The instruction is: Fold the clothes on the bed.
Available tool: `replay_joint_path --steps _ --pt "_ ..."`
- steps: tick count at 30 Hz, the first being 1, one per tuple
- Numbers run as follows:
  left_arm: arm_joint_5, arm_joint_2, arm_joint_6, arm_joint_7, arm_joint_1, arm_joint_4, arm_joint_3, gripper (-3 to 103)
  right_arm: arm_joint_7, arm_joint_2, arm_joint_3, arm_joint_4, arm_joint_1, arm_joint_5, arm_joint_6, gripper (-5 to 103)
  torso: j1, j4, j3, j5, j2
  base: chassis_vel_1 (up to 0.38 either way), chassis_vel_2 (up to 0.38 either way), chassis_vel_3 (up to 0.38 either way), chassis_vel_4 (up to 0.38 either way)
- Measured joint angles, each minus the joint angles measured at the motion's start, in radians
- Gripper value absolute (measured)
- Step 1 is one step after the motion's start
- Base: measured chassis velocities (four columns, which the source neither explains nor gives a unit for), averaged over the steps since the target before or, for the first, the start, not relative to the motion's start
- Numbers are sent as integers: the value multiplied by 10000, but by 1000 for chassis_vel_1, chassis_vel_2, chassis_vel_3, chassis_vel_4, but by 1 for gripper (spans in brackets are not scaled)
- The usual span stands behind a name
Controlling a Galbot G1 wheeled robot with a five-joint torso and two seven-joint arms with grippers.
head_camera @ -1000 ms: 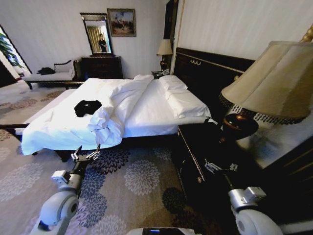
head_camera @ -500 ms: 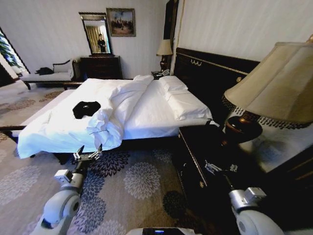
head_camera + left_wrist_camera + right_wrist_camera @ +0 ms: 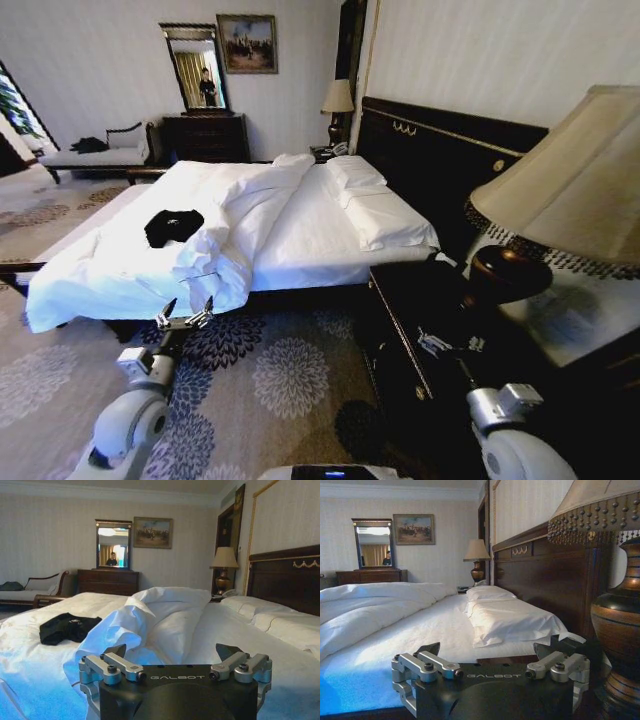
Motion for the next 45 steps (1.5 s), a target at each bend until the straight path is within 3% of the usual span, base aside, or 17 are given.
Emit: replay_joint_path --steps 45 --pt "332 -180 -137 212 278 -252 -17 100 6 148 -107 297 -229 290 -43 100 0 -1 -1 0 1 -120 119 123 -118"
